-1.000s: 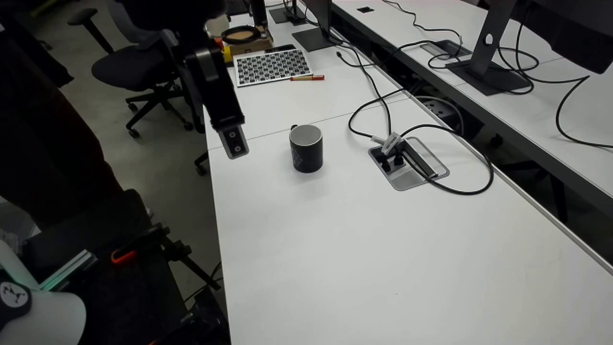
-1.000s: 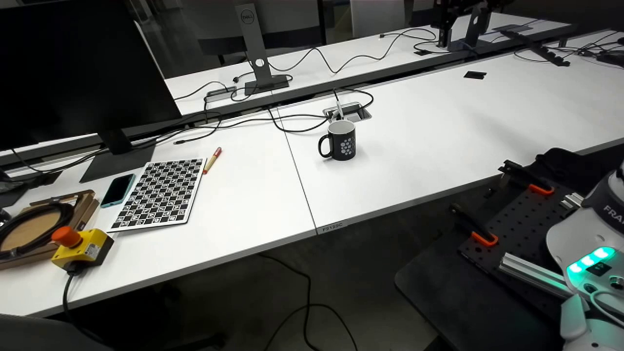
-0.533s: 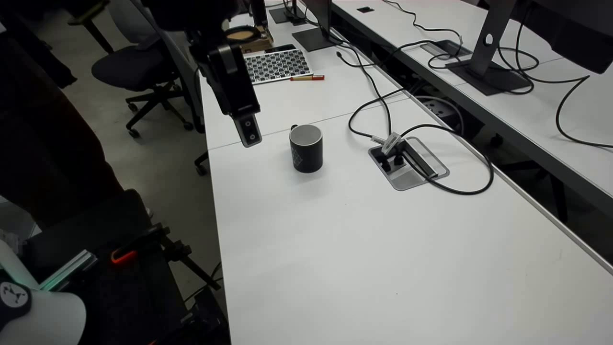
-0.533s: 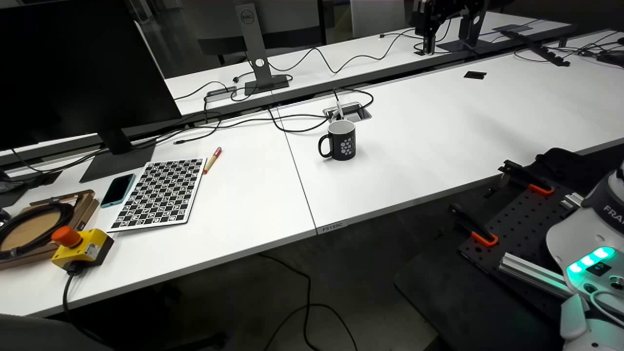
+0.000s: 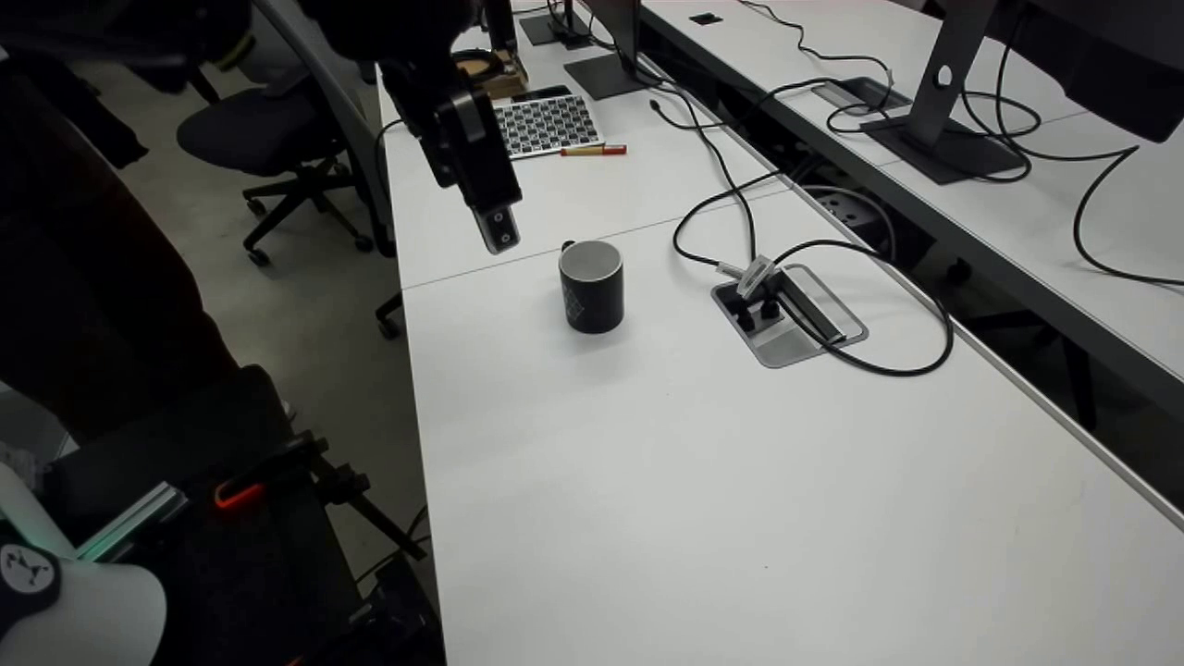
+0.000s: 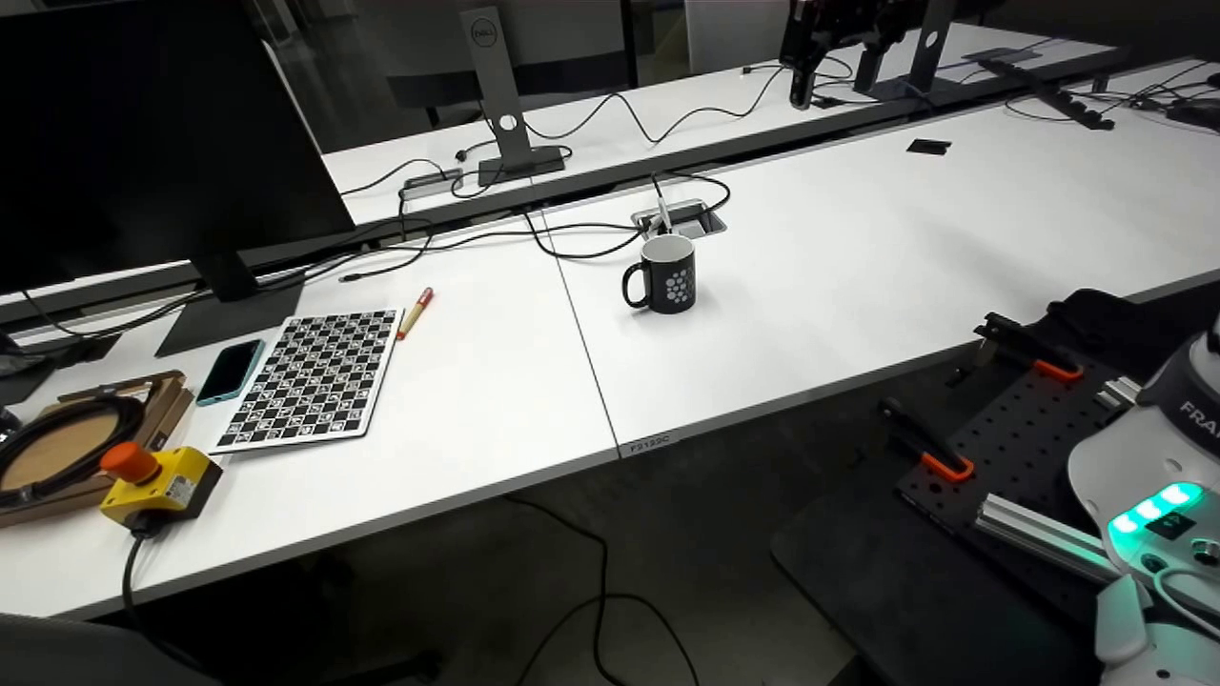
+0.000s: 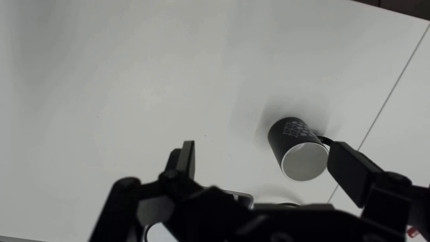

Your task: Move the black mug to the right

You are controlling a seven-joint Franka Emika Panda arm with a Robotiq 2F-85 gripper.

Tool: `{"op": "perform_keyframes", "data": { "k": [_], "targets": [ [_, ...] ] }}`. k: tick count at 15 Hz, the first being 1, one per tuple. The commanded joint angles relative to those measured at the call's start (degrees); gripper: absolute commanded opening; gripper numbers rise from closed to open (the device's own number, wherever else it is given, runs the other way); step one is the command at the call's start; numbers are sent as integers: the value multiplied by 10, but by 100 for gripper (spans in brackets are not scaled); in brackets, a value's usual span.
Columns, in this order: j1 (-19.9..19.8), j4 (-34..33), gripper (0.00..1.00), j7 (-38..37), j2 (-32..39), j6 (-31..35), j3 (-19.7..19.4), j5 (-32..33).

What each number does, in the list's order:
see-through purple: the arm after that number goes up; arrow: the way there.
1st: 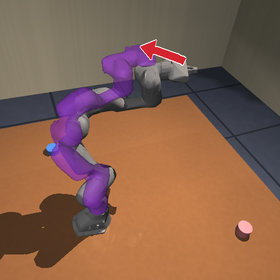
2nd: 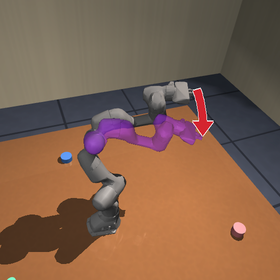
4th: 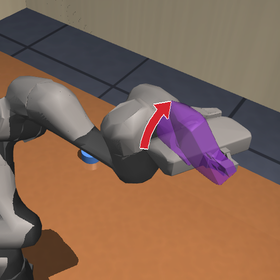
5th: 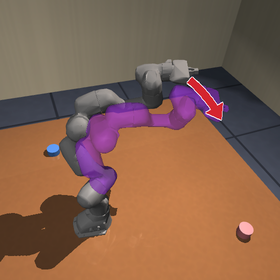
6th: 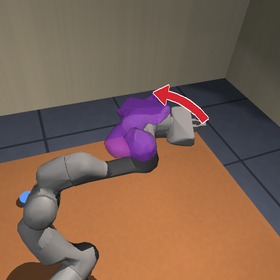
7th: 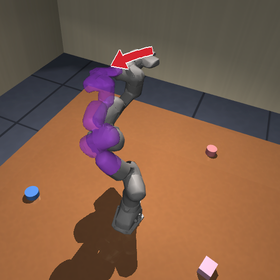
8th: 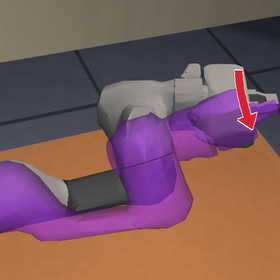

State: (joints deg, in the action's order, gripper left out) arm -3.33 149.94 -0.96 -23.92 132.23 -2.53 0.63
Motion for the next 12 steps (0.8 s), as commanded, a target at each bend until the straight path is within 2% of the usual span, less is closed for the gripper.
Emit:
{"op": "perform_keyframes", "data": {
  "k": [1, 7, 10, 12],
  "targets": [
    [27, -4, 100, 28, 32, 60, 6, -16],
    [33, -20, 100, -13, 88, 124, 59, 38],
    [22, -45, 100, -53, 129, 156, 89, 99],
    [21, -69, 100, -67, 162, 165, 95, 134]
  ]
}}
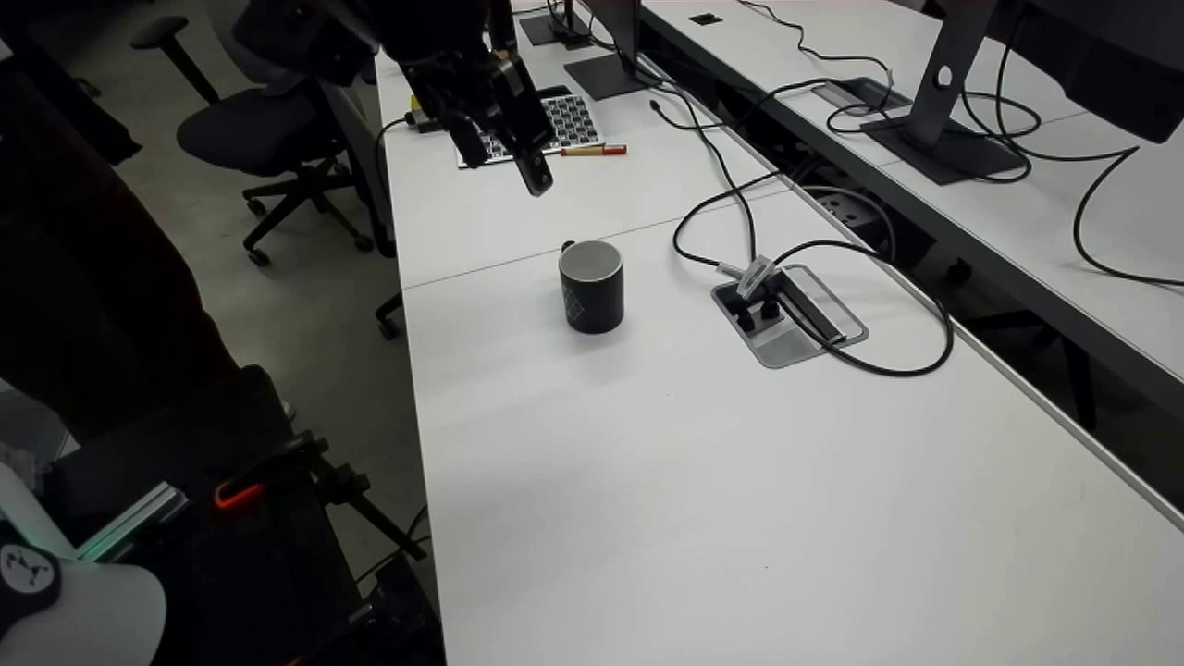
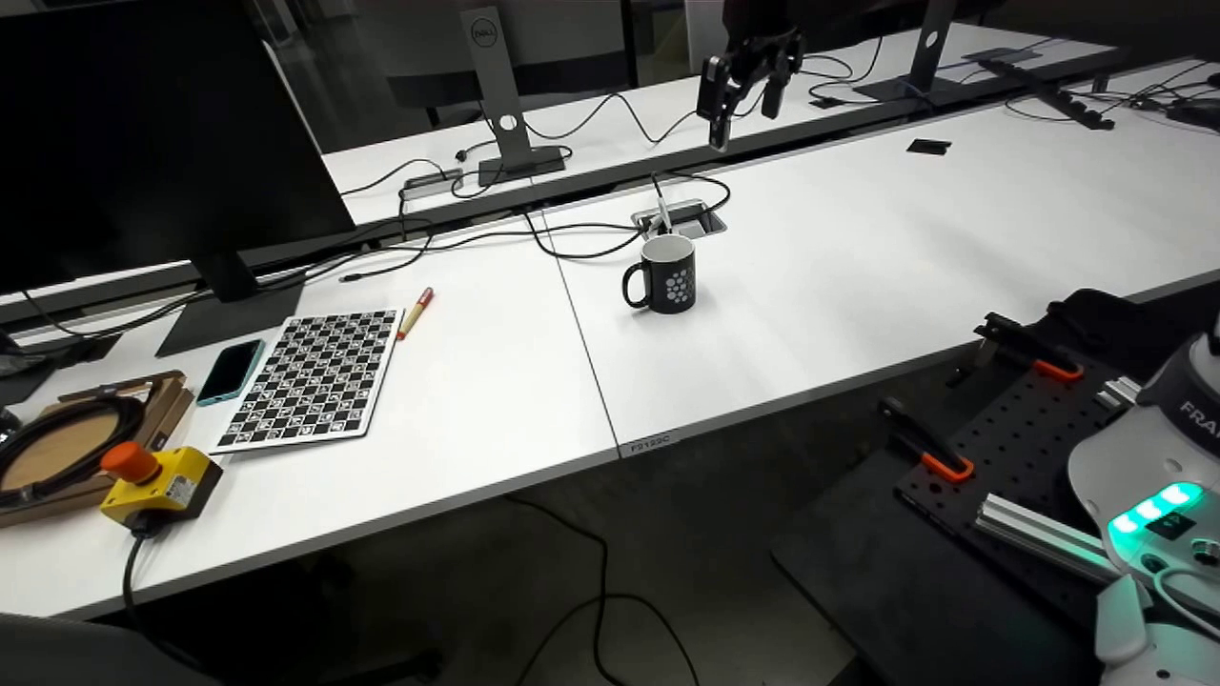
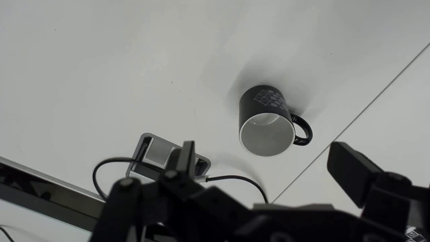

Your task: Move the black mug to the right

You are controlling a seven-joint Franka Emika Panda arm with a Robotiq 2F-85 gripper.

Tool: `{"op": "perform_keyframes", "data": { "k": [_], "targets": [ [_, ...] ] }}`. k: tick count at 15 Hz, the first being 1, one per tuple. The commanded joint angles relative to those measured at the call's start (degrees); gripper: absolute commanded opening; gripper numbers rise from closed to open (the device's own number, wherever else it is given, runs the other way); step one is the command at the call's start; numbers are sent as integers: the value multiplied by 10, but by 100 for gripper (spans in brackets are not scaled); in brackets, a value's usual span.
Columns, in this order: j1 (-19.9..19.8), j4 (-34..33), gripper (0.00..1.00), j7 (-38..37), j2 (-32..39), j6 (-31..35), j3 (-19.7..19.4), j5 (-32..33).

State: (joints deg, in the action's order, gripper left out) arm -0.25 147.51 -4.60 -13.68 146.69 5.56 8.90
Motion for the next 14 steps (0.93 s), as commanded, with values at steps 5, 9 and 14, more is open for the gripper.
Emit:
{"op": "perform_keyframes", "data": {
  "k": [5, 9, 14],
  "targets": [
    [6, -39, 100, -19, 57, 9, 1, 42],
    [6, -38, 100, -19, 53, 9, 1, 42],
    [22, -63, 100, -5, 106, 17, 9, 30]
  ]
}}
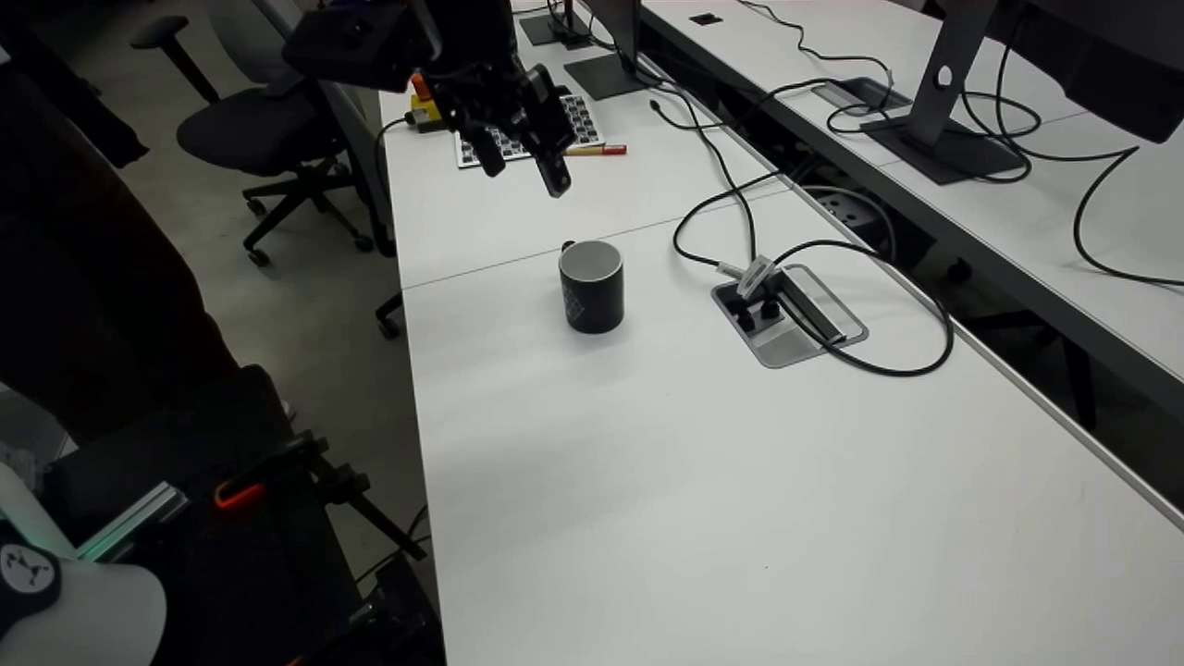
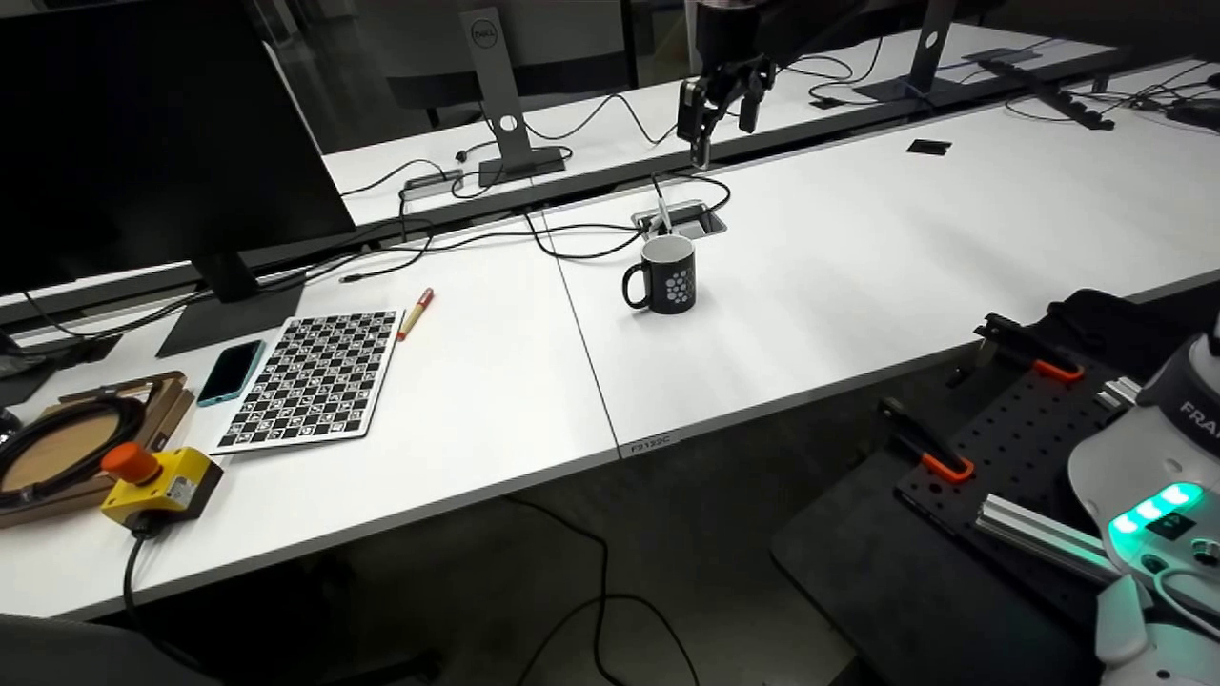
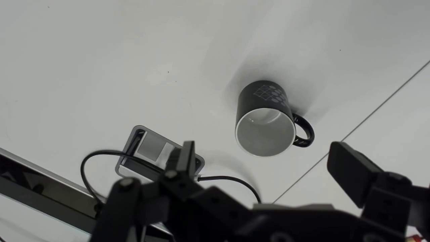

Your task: Move the black mug to the right

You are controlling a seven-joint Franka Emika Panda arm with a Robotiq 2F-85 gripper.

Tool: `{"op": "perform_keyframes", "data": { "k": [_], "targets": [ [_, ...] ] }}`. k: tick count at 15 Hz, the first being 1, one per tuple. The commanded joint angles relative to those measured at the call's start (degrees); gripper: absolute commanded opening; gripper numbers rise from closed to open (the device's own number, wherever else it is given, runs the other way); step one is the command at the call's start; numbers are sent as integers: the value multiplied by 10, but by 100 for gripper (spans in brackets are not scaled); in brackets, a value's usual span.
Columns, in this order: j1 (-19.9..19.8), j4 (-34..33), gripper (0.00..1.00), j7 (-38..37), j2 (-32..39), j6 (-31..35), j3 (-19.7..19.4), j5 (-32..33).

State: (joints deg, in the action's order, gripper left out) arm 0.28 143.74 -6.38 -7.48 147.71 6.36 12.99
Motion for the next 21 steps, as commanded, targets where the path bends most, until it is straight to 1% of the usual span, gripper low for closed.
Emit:
{"op": "perform_keyframes", "data": {
  "k": [1, 4, 7, 10, 15, 18, 21],
  "targets": [
    [22, -34, 100, 14, 58, 5, 3, -13],
    [37, -67, 100, 12, 103, 0, 8, -4],
    [46, -108, 100, -25, 147, -14, 2, 4],
    [50, -151, 100, -58, 191, -20, -14, 19],
    [64, -207, 100, -115, 254, -41, -59, 56],
    [69, -232, 100, -127, 289, -54, -79, 52],
    [64, -250, 100, -114, 319, -68, -81, 24]
  ]
}}
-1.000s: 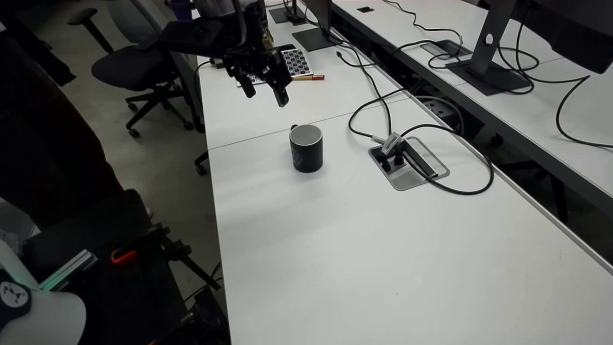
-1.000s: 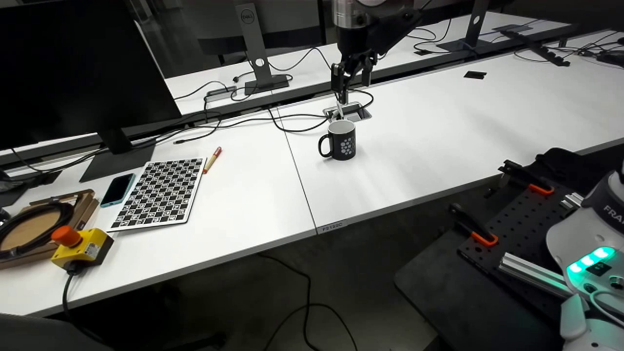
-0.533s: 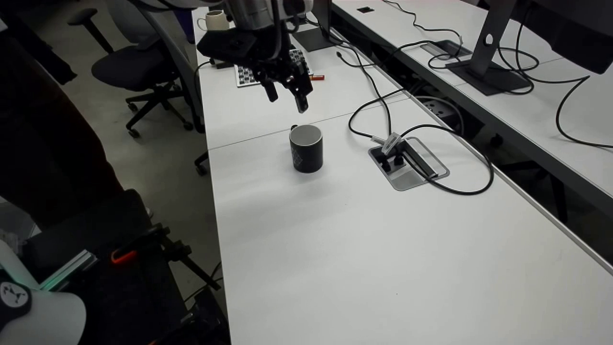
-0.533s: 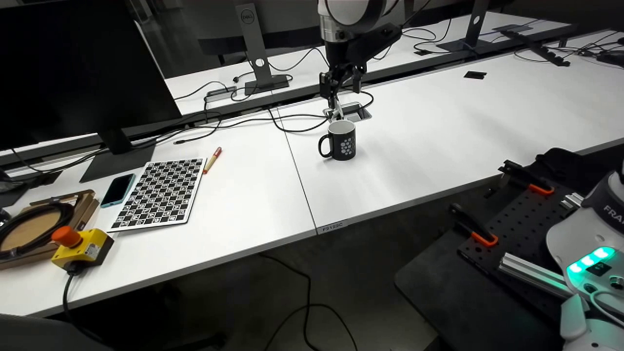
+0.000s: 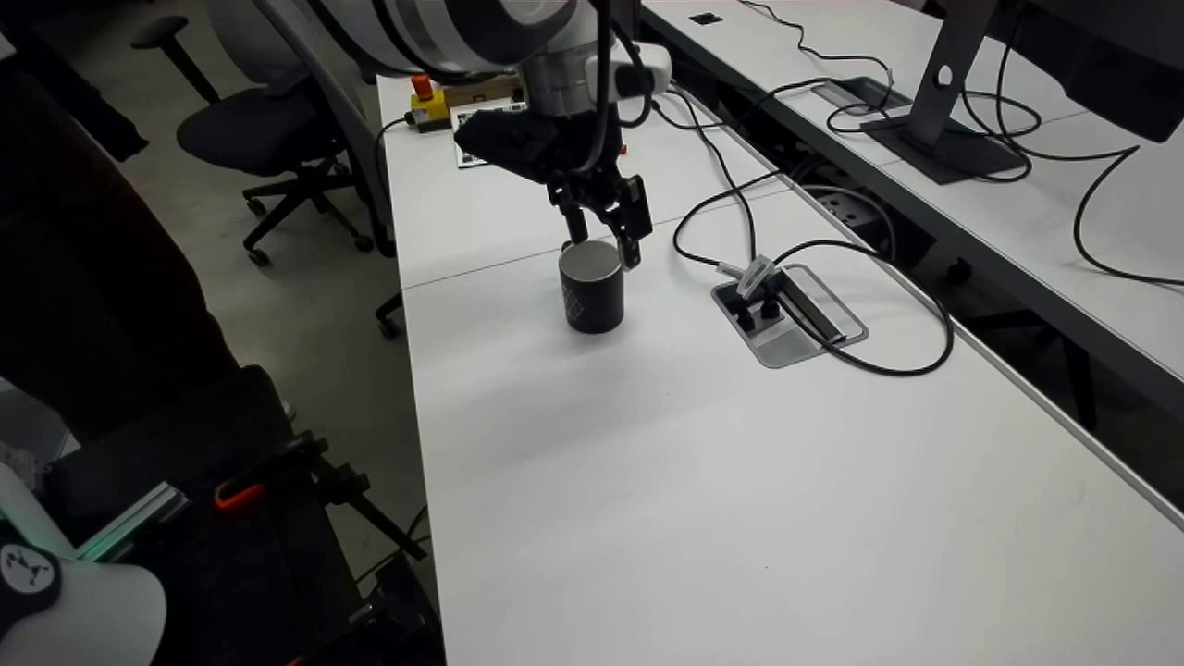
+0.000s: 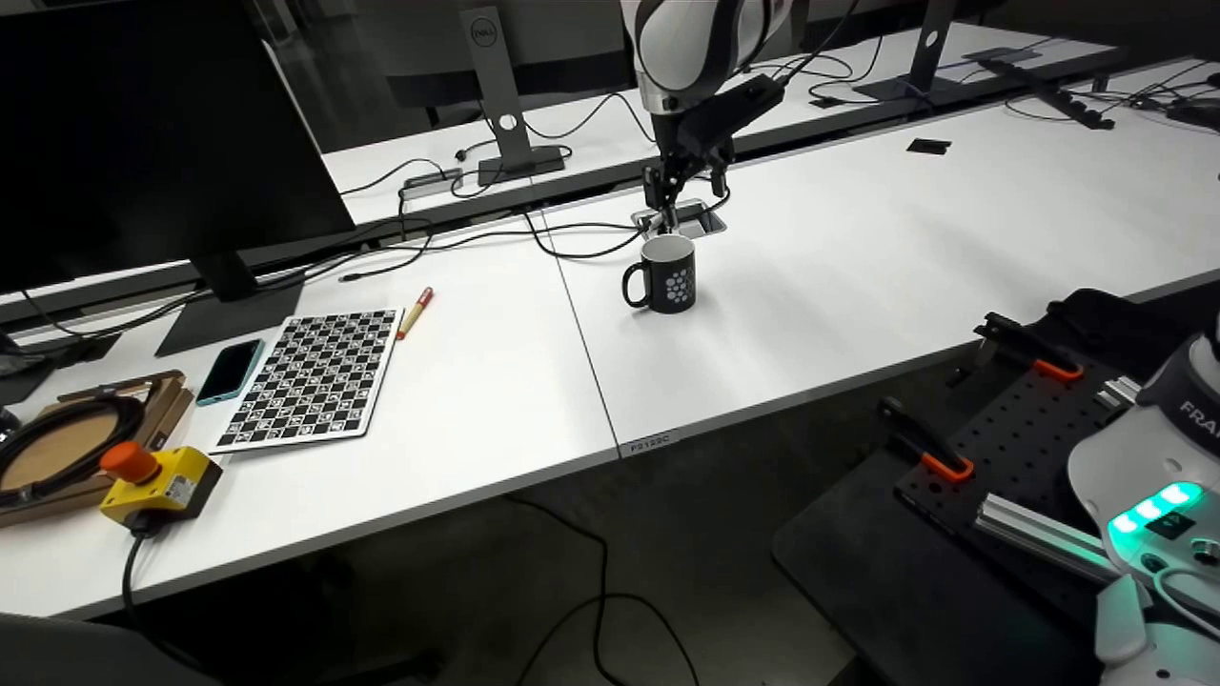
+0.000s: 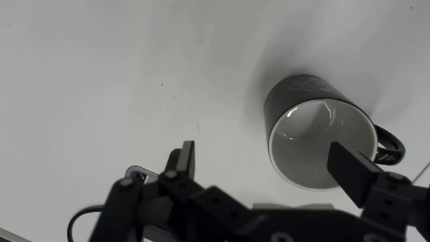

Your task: Move the black mug to the right

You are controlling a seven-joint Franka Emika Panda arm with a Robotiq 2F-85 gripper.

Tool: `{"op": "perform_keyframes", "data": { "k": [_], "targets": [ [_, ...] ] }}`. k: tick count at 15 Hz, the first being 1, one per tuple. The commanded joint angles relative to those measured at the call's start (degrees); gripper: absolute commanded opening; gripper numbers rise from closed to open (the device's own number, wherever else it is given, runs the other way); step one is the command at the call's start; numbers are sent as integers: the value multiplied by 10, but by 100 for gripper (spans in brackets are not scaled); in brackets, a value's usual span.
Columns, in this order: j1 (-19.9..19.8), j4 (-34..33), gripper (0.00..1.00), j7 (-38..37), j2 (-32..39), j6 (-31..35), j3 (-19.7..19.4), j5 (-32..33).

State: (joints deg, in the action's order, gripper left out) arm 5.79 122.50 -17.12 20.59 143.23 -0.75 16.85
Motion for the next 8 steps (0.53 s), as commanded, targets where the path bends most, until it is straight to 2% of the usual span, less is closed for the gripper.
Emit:
{"op": "perform_keyframes", "data": {
  "k": [1, 8],
  "targets": [
    [4, -42, 100, 2, 48, -24, -6, -30],
    [-3, -61, 100, 18, 83, -26, 0, -97]
  ]
}}
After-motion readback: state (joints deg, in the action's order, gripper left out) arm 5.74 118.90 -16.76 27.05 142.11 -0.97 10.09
